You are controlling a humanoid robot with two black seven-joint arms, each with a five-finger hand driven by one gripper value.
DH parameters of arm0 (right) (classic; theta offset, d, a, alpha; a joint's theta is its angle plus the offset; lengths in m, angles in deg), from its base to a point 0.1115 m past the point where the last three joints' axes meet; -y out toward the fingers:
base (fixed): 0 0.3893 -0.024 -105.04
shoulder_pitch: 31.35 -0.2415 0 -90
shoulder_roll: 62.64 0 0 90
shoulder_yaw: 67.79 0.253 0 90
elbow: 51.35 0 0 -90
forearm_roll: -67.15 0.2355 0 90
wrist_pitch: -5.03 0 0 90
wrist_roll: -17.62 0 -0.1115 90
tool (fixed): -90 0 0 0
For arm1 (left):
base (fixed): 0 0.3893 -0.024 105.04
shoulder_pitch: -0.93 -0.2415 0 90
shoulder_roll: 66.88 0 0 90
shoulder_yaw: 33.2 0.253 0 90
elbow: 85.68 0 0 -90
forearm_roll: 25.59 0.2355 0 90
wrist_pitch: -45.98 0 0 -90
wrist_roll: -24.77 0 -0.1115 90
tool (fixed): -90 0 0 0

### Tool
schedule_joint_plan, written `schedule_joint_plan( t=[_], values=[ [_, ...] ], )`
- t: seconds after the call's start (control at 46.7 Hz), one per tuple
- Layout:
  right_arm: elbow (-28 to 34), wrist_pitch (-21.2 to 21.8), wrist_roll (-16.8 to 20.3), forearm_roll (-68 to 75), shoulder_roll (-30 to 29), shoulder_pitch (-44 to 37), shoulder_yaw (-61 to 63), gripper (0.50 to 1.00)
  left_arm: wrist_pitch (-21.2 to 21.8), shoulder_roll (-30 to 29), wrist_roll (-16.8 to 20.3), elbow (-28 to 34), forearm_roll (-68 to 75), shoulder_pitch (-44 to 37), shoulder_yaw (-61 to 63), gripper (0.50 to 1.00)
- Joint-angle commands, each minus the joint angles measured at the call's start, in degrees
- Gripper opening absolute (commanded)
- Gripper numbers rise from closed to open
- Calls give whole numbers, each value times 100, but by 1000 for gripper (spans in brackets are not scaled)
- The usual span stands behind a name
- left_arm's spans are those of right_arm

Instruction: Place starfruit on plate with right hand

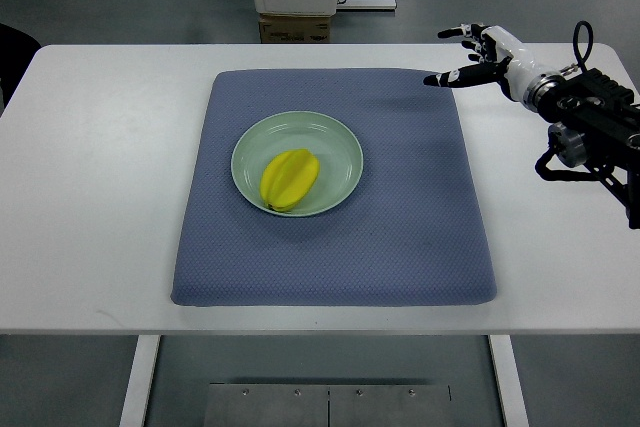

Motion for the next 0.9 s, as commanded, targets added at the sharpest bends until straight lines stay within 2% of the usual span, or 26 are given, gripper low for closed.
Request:
schedule_joint_plan(
  t=[0.0, 0.514, 0.879],
  values=[
    [-72, -75, 39, 222, -1, 43, 157, 1000, -1, 0, 0, 0, 0, 0, -5, 1000],
    [-89, -602, 118, 864, 7, 491, 1185, 1000, -1, 0, 0, 0, 0, 0, -5, 1000],
    [-54, -620, 136, 873, -28, 632, 1256, 1000, -1, 0, 0, 0, 0, 0, -5, 1000]
  ],
)
